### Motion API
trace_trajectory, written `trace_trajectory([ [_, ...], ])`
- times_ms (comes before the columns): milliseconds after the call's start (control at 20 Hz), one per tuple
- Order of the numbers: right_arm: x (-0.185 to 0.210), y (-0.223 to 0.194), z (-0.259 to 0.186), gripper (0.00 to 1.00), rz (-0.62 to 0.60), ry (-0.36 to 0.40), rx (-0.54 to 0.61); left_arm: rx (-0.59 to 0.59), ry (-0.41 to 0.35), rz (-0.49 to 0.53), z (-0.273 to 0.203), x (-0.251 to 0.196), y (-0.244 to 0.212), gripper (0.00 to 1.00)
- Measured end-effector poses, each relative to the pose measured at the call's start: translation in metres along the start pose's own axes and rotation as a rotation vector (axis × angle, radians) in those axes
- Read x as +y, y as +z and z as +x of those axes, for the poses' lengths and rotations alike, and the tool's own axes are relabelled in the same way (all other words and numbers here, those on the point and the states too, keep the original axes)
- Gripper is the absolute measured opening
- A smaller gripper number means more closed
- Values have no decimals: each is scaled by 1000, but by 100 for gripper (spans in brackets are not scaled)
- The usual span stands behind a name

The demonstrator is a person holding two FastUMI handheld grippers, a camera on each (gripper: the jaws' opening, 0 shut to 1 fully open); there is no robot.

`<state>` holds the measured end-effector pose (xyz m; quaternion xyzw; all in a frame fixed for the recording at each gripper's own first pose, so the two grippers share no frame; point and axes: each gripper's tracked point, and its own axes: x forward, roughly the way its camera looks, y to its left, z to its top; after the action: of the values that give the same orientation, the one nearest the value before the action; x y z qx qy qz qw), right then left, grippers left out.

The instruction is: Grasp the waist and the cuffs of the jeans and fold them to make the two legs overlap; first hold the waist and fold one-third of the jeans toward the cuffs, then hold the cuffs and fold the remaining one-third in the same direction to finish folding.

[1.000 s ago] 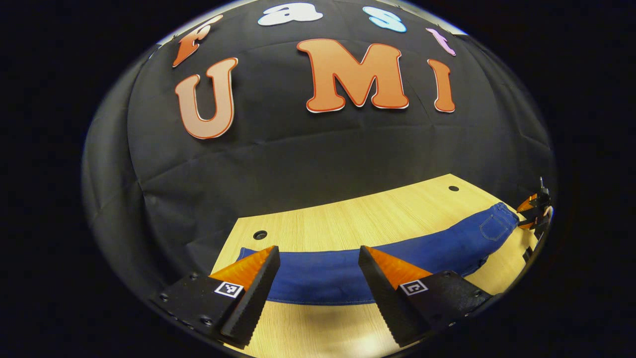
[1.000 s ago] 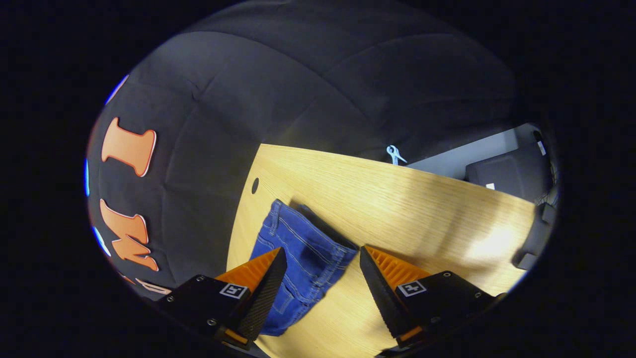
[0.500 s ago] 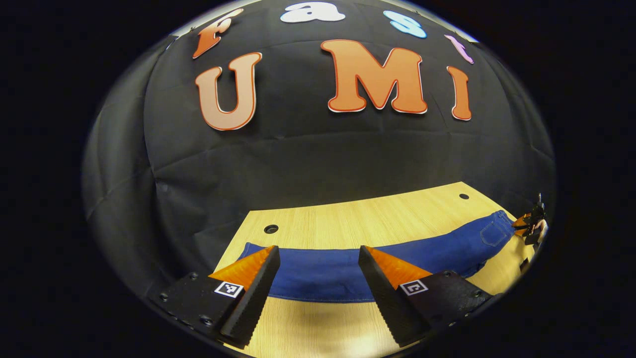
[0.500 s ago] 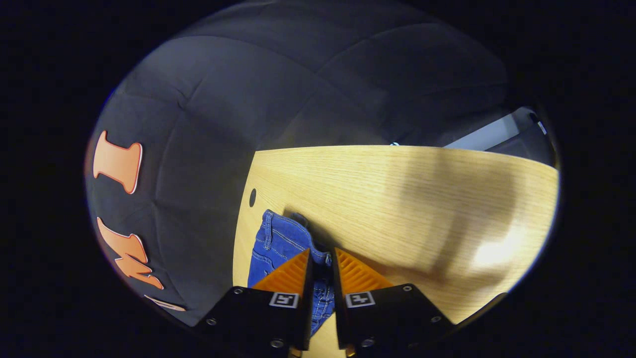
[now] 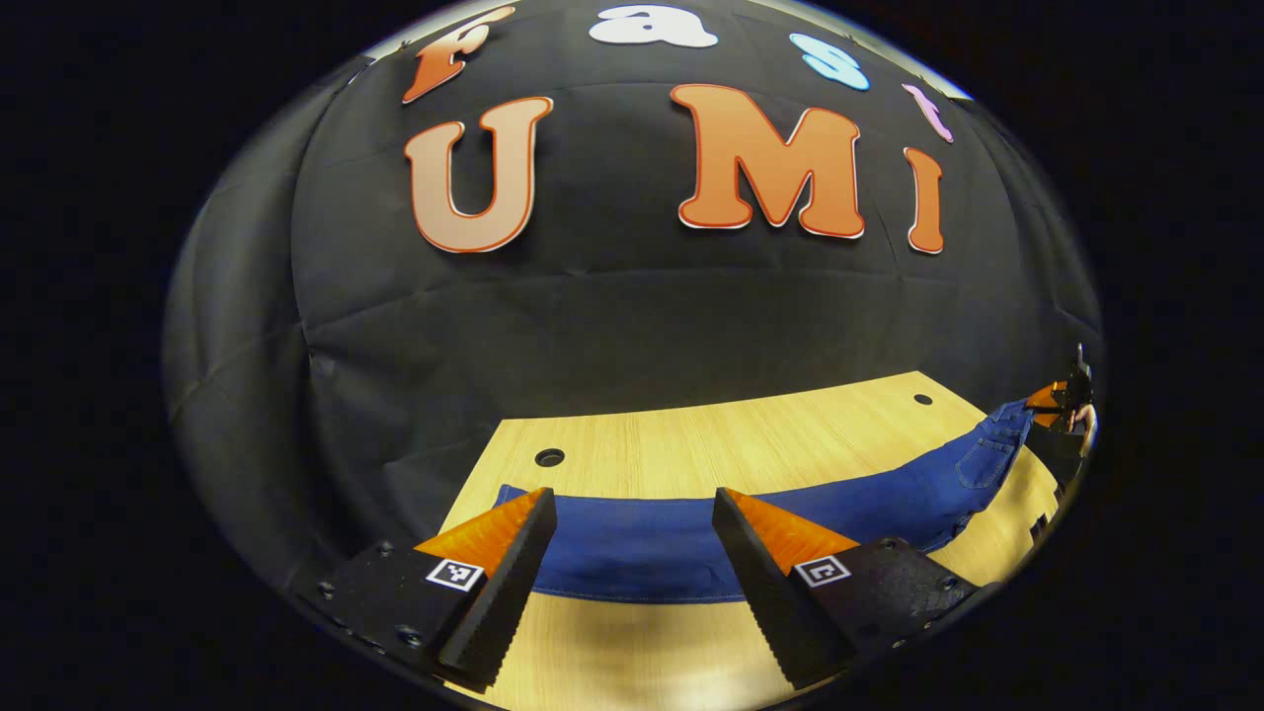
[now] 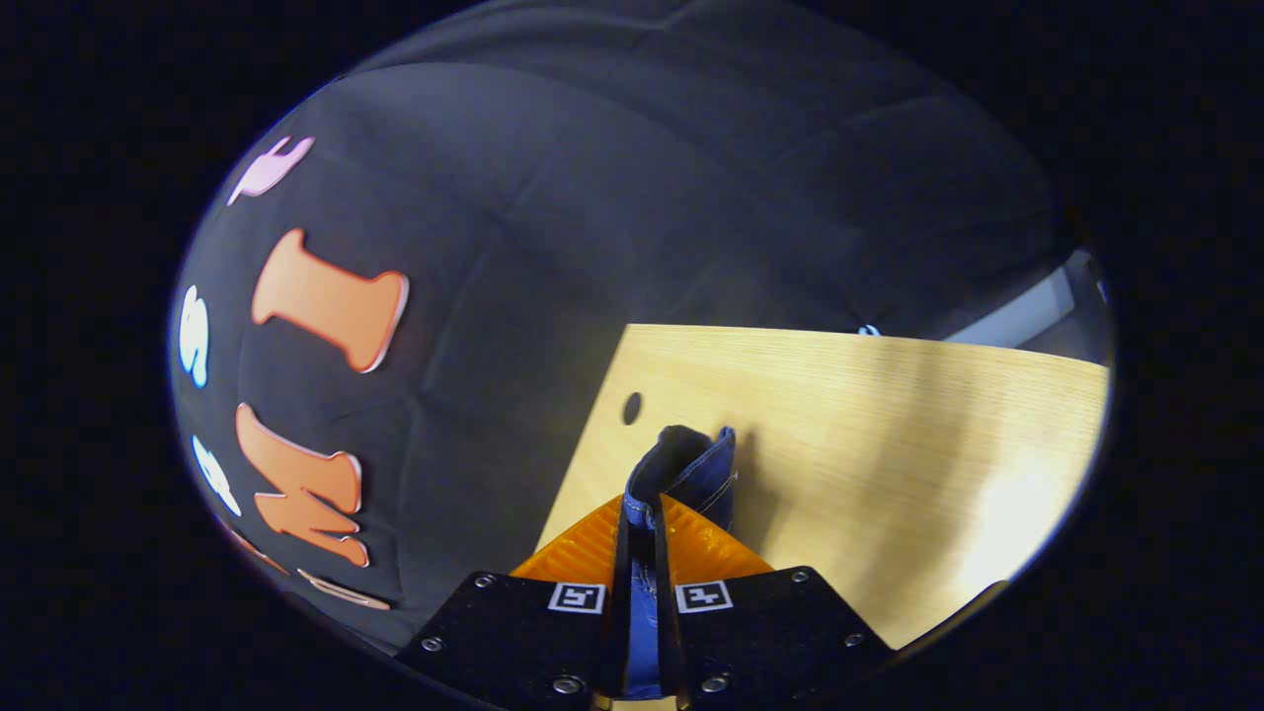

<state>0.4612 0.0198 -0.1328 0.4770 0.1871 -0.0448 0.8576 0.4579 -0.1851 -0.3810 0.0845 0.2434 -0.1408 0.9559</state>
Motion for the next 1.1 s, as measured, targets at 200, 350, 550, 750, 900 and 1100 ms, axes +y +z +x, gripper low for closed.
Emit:
trace_trajectory([
  [200,97,-46,-12,12,-104,108,0,-27,-37,-19,2,40,1,98],
  [350,158,-109,-21,12,-176,153,33,-11,-71,12,9,72,-4,98],
  [550,212,-207,-12,12,-269,196,129,-30,-80,32,14,109,8,98],
  [750,224,-306,8,12,-359,217,262,-35,-90,20,20,123,5,98],
  [900,225,-373,28,12,-390,200,353,-28,-89,-13,17,129,-2,98],
  [1100,196,-444,41,12,-471,144,443,-19,-71,-22,15,135,-14,98],
])
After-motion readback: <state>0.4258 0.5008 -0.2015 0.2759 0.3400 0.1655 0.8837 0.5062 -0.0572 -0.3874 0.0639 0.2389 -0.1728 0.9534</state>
